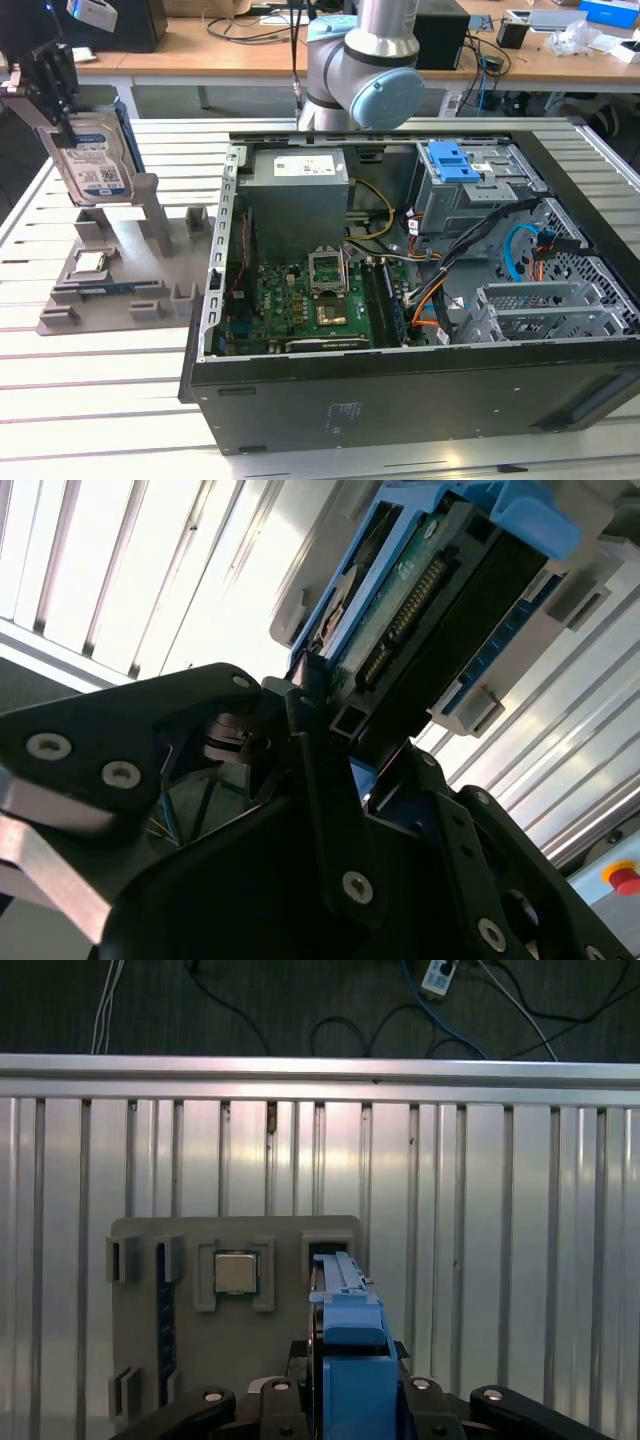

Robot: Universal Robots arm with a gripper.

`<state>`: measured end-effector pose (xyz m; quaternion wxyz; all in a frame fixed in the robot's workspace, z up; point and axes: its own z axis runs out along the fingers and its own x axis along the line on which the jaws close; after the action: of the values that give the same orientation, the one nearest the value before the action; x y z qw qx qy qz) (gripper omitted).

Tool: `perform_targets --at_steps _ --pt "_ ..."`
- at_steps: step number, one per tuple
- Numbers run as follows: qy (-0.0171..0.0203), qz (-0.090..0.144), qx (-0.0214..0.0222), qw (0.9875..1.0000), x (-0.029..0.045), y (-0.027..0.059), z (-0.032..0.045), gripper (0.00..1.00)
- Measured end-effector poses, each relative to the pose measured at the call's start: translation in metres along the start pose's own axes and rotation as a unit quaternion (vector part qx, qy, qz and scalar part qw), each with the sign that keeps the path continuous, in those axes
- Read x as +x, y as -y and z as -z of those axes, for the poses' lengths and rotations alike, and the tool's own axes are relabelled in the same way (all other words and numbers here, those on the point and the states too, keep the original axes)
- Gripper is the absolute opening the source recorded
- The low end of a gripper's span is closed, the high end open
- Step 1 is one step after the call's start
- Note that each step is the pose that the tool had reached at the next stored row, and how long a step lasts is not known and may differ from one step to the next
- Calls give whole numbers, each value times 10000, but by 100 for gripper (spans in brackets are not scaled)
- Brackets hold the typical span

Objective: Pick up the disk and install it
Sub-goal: 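Pick up the disk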

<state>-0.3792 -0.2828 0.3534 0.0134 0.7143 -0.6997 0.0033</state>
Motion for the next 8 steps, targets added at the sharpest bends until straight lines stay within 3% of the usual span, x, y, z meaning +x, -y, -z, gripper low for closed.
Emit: perform_targets --at_steps 8 --pt "0 0 0 10000 -4 -4 242 36"
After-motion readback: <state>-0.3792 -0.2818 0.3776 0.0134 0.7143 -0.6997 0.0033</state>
